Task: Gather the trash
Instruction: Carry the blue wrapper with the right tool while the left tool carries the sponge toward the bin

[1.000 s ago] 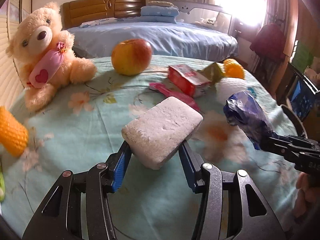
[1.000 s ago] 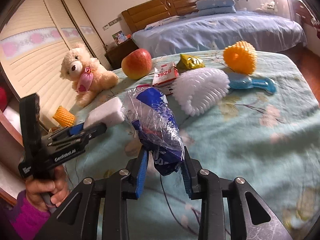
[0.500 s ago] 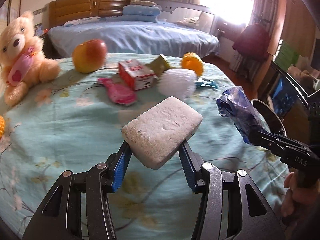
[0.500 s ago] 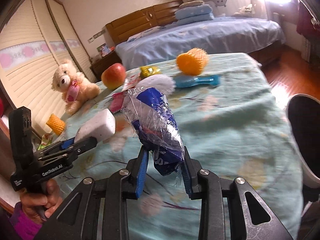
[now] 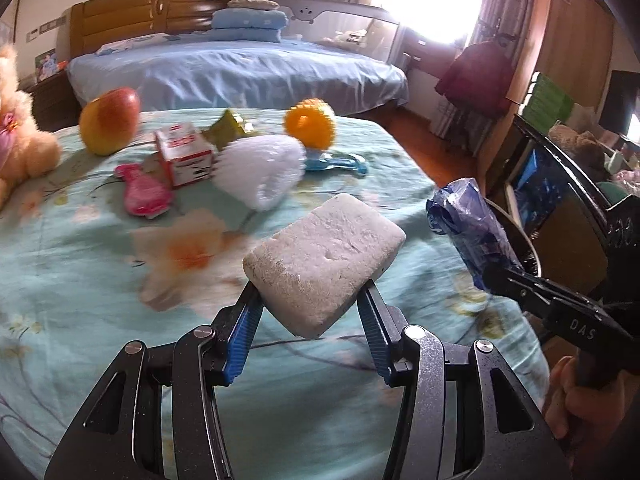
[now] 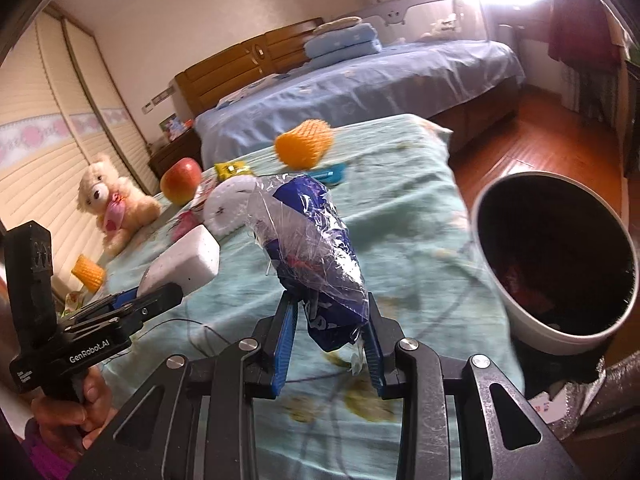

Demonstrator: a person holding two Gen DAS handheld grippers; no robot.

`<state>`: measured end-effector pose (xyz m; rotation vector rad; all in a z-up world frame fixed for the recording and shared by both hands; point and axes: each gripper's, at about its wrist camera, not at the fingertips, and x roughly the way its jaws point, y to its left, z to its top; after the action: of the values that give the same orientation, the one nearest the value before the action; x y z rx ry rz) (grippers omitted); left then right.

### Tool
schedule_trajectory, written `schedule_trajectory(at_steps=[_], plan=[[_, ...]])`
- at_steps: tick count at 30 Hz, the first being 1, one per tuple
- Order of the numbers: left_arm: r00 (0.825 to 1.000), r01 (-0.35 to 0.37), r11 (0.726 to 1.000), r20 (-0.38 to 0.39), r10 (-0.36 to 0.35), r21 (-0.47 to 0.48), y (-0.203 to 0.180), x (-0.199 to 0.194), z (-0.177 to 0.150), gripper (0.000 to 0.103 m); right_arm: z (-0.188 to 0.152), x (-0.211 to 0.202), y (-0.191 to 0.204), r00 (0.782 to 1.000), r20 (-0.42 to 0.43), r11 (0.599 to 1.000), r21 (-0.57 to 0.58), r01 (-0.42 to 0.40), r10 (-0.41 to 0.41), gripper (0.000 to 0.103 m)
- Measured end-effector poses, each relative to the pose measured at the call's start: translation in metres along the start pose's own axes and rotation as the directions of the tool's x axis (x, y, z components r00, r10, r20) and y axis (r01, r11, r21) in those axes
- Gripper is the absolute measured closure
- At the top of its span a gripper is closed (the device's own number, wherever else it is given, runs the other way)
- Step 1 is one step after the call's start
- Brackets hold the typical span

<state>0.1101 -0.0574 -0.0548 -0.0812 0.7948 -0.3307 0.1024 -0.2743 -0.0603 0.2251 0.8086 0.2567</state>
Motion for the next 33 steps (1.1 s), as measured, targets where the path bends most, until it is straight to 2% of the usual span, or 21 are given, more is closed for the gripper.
schedule_trajectory(at_steps=[20, 33], plan=[[0.996, 0.081, 0.993, -0.037, -0.078, 0.09, -0.067, 0.028, 0.011, 0.054, -0.001, -0.027, -0.06, 0.995, 0.04, 0.992, 0.095, 0.087, -0.091, 0.071], [0.991, 0.127, 0.979, -0.057, -0.12, 0.162, -0.117, 0.046, 0.02, 0.054, -0.005, -0.041, -0.093, 0.988, 0.055, 0.98, 0.149, 0.134, -0.143, 0.071]])
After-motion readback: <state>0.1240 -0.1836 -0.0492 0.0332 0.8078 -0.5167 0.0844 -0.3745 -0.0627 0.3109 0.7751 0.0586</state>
